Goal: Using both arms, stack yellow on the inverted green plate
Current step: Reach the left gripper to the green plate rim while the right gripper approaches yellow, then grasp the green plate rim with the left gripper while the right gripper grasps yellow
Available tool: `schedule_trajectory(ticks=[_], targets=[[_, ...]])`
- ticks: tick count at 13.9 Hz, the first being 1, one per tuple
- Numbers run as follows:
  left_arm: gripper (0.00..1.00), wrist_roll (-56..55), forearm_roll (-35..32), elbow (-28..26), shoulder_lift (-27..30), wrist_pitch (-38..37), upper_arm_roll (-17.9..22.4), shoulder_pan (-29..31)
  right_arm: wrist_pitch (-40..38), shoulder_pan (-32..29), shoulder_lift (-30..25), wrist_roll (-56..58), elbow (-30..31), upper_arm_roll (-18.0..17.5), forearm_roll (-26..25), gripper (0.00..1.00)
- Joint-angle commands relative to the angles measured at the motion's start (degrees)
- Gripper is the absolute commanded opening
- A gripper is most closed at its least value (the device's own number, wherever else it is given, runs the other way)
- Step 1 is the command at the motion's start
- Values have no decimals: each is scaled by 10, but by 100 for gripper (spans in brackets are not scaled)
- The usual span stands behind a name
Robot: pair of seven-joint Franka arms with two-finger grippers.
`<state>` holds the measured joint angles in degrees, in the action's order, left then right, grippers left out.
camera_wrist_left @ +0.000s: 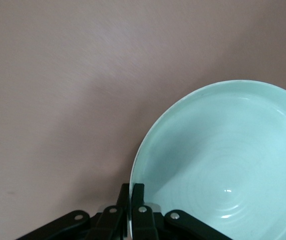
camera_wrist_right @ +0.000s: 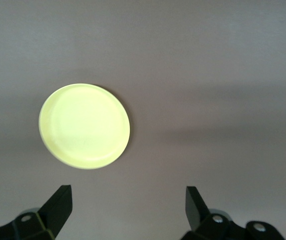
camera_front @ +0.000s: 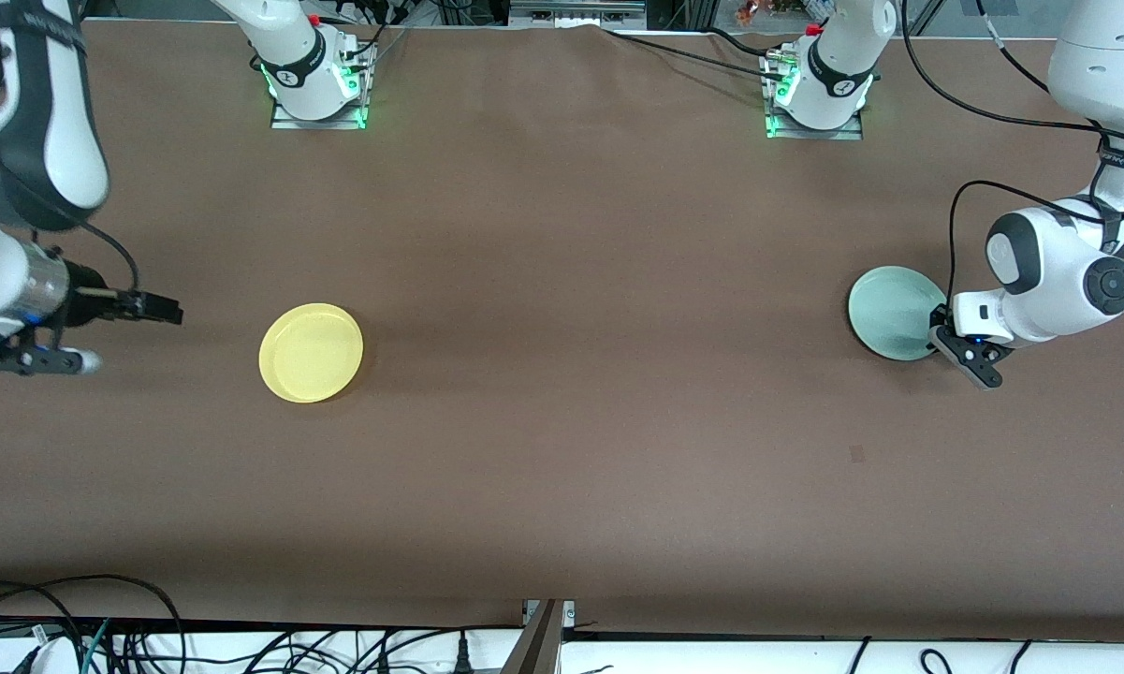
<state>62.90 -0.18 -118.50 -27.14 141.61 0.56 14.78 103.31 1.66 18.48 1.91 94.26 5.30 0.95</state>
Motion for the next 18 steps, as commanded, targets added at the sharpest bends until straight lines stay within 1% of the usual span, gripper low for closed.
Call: schedule_trajectory(ticks=[1, 2, 3, 4, 5, 7, 9, 10, 12, 15, 16, 18], targets=[[0, 49, -10, 56, 1, 2, -4, -15, 49, -2, 45, 23, 10, -1, -6, 100], [0, 50, -12, 80, 0, -9, -3, -27, 76, -3, 65, 23, 14, -1, -5, 100], [0, 50, -35, 104, 0, -16, -3, -40, 110, -3, 82, 23, 21, -1, -4, 100], [0, 48, -76, 125, 0, -21, -4, -58, 145, -3, 92, 23, 38, -1, -4, 100], [0, 43, -102, 151, 0, -42, -3, -80, 184, -3, 91, 21, 67, -1, -3, 100], [0, 23, -125, 222, -4, -130, 0, -134, 240, -3, 84, 17, 122, -1, -3, 100], [0, -24, -174, 280, -13, -180, 0, -167, 287, -3, 81, 13, 160, -1, -3, 100], [0, -48, -199, 294, -18, -186, 0, -185, 313, -3, 80, 11, 177, -2, 1, 100], [0, -113, -238, 299, -20, -191, 1, -220, 356, -3, 79, 6, 207, -6, 5, 100], [0, -264, -311, 309, -20, -191, 1, -266, 381, -2, 72, -4, 244, -11, 5, 100], [0, -312, -347, 317, -28, -198, 1, -287, 386, -2, 67, -4, 253, -11, 5, 97], [0, -410, -405, 331, -41, -236, 1, -332, 398, -1, 68, -4, 259, -11, 5, 91]])
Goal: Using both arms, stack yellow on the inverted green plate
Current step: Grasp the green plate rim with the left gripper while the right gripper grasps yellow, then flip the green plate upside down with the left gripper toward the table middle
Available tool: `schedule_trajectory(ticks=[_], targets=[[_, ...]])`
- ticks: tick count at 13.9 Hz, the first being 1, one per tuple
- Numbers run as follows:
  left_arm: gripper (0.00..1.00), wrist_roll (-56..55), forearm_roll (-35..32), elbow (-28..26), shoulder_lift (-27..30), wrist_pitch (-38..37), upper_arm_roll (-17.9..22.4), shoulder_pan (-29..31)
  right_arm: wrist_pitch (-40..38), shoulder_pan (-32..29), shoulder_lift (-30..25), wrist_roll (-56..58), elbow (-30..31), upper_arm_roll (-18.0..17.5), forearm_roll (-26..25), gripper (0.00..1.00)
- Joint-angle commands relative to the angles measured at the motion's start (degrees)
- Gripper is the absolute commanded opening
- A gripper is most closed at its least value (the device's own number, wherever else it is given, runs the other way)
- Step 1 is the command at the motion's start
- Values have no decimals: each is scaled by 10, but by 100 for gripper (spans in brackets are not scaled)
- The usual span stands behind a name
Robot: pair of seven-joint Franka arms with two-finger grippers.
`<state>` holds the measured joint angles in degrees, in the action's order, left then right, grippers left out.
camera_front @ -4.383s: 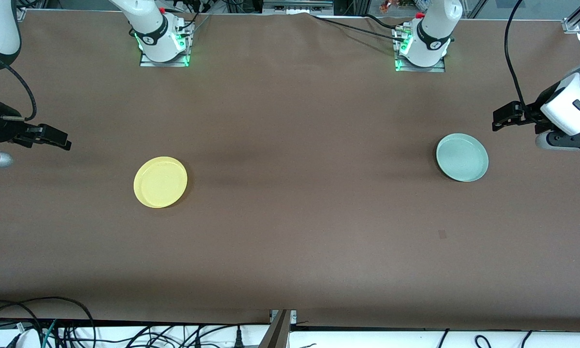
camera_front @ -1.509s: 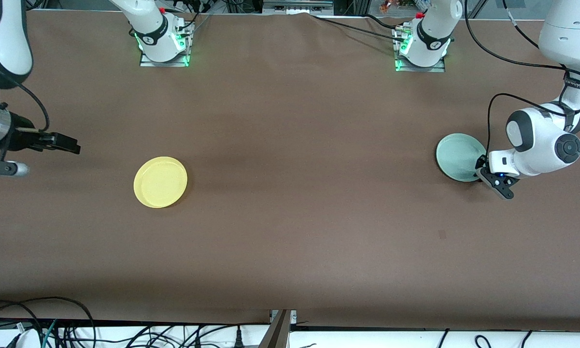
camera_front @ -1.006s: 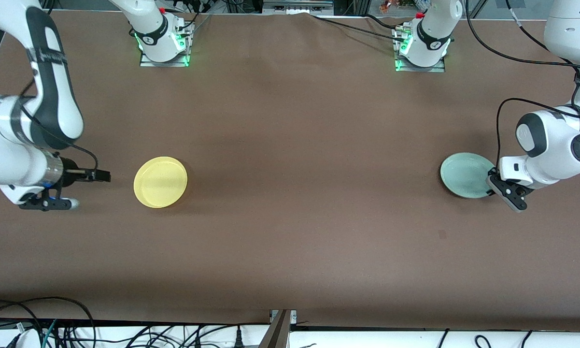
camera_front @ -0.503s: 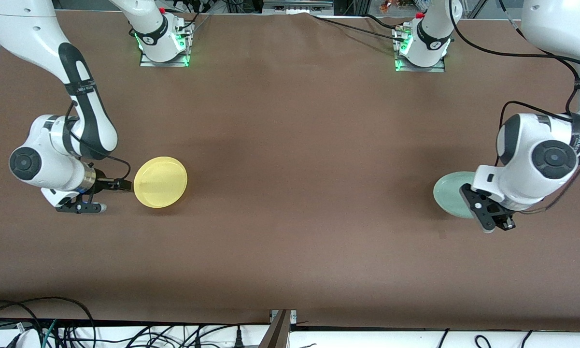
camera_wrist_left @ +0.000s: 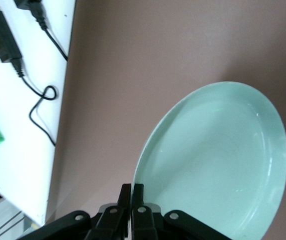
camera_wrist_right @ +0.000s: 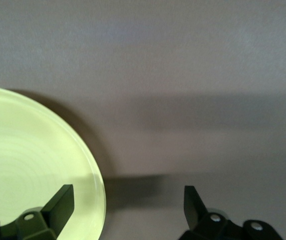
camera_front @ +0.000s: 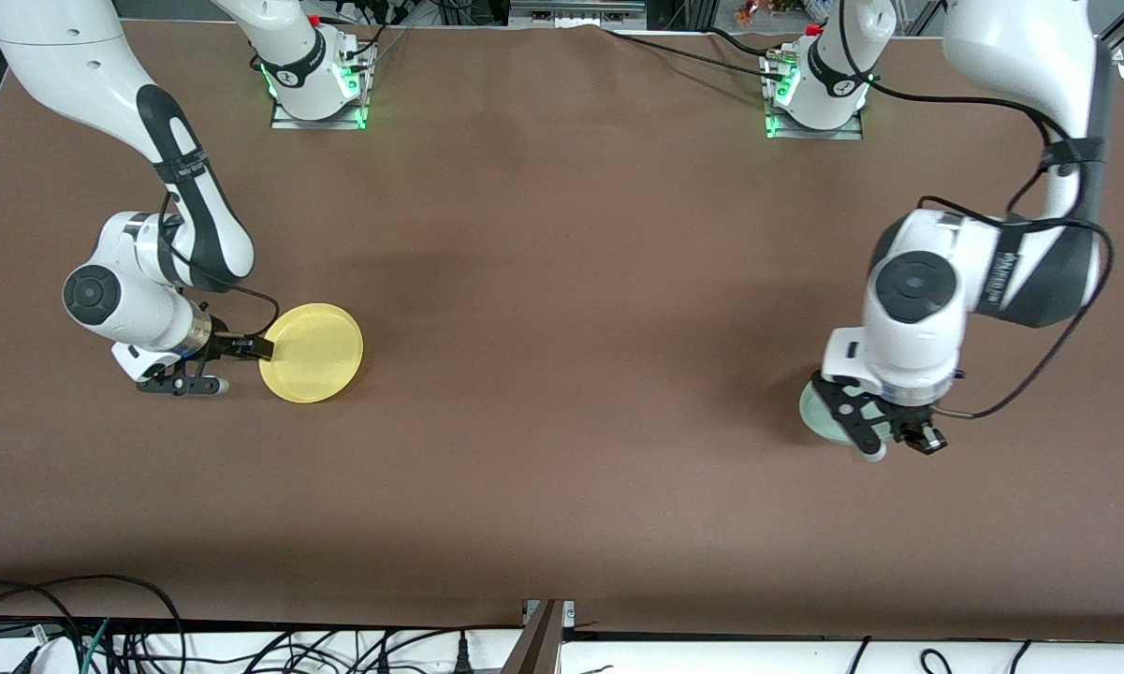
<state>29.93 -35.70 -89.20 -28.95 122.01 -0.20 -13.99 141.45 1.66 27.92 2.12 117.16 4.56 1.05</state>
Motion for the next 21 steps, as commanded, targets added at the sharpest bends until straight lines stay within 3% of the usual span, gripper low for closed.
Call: schedule_trajectory(ticks=[1, 3, 5, 7, 9, 12, 17, 18, 19, 21], targets=[[0, -123, -63, 44, -31, -52, 10, -60, 20, -1, -24, -6, 33, -5, 4, 89], [0, -201, -92, 48, -45, -89, 10, -103, 23, -1, -24, -7, 37, -10, 4, 75], [0, -254, -137, 56, -69, -133, 11, -159, 31, 0, -19, -25, 37, -10, 4, 75], [0, -331, -174, 88, -108, -196, 10, -211, 54, 2, -9, -49, 38, -23, 4, 67], [0, -404, -199, 120, -148, -259, 12, -265, 58, 5, -4, -66, 37, -23, 4, 42], [0, -493, -200, 126, -186, -311, 13, -329, 52, 7, -4, -83, 33, -23, 4, 0], [0, -597, -196, 128, -216, -342, 12, -388, 38, 6, -6, -74, 20, -23, 4, 0], [20, -611, -191, 130, -215, -341, 9, -387, 13, 6, -7, -72, 7, -23, 4, 0], [99, -616, -178, 131, -212, -333, 7, -385, -5, 7, -7, -72, -9, -23, 3, 0], [100, -621, -110, 164, -213, -285, 6, -382, -16, 7, -8, -77, -34, -27, 4, 0]])
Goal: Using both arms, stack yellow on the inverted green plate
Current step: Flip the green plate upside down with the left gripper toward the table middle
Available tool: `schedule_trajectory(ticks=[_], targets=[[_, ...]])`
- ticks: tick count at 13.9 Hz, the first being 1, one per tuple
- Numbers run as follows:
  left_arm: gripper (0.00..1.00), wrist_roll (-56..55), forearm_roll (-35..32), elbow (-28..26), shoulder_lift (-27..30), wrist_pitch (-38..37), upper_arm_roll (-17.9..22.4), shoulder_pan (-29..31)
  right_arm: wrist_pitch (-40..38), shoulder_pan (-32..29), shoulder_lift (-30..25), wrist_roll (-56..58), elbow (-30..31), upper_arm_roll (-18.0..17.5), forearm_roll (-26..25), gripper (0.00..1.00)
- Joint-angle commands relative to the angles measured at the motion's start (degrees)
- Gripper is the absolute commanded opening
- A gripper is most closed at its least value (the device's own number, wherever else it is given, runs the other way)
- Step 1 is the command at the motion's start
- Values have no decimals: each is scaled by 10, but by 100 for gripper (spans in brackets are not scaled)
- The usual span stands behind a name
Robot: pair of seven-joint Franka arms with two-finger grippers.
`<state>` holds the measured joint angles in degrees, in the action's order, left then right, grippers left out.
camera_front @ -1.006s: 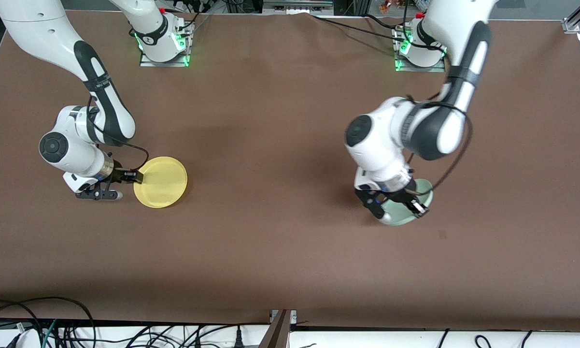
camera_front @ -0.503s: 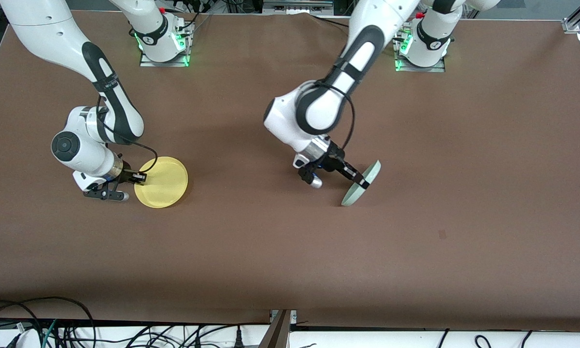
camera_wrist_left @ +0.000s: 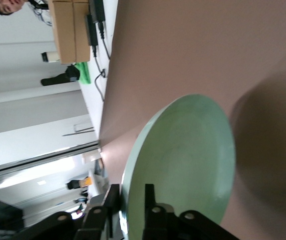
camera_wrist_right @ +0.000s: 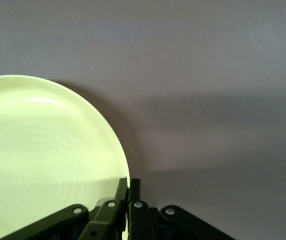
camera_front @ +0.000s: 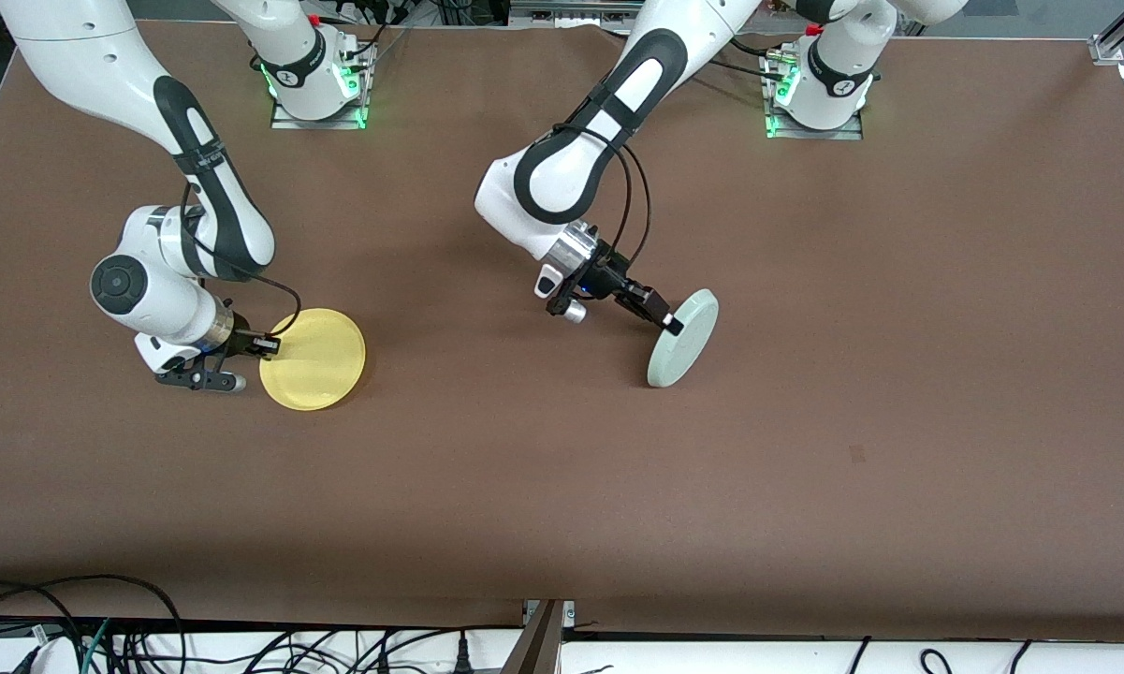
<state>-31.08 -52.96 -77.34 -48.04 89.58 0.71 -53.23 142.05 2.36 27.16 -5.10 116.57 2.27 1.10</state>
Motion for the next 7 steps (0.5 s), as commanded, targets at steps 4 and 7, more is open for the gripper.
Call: schedule_trajectory(ticks=[4, 7], targets=[[100, -53, 225, 75, -19, 156, 1, 19, -69, -1, 0, -1, -74, -12, 72, 0], [100, -61, 366, 75, -11, 235, 1, 44, -119, -1, 0, 1, -111, -21, 134, 0]])
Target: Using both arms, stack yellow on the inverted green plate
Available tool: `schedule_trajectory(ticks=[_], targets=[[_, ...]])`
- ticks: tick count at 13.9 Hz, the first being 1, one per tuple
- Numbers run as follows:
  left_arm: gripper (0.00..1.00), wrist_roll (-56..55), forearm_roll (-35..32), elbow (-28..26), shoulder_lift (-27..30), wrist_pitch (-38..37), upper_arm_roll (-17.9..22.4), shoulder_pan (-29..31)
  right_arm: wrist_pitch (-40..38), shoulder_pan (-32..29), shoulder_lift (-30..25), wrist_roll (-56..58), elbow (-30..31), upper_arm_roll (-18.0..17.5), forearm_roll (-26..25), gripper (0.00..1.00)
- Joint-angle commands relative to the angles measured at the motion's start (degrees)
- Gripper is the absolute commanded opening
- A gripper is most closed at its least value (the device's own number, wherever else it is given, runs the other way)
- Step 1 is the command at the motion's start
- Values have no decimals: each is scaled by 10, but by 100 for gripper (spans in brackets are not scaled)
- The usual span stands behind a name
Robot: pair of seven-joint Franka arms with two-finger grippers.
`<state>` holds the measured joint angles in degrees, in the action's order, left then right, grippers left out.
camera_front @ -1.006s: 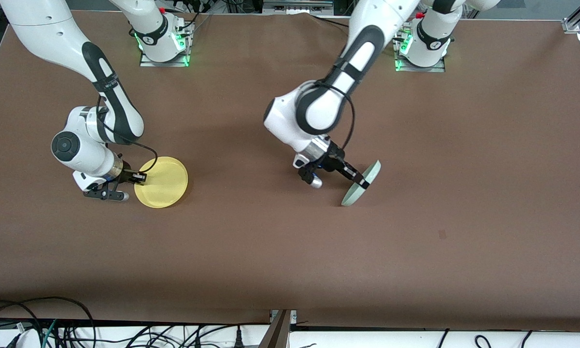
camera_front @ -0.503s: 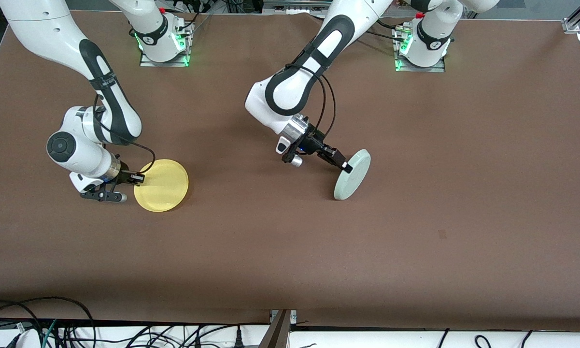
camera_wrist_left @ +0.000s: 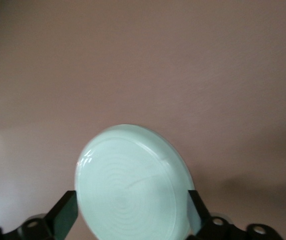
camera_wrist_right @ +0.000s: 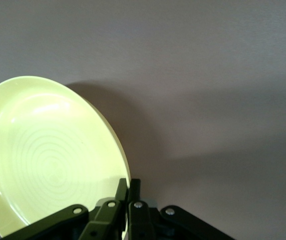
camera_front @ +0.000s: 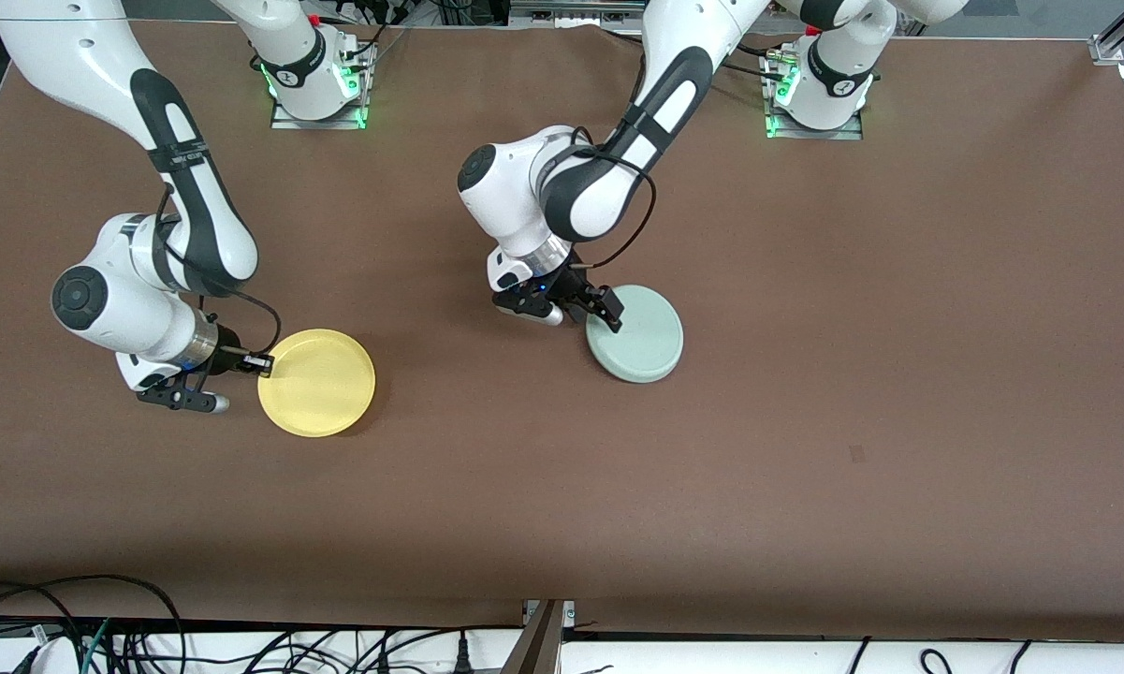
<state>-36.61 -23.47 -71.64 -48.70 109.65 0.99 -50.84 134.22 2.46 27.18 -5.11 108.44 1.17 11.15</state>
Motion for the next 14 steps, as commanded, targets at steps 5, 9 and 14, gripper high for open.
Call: schedule_trajectory(ticks=[5, 9, 14], targets=[[100, 13, 151, 12, 47, 42, -6, 101, -69, 3, 0, -9, -50, -38, 95, 0], [100, 78, 153, 12, 125, -46, -5, 197, -62, 27, 1, -104, -56, -92, 126, 0], [100, 238, 153, 7, 191, -129, -5, 311, 69, 189, 25, -278, -55, -96, 155, 0]])
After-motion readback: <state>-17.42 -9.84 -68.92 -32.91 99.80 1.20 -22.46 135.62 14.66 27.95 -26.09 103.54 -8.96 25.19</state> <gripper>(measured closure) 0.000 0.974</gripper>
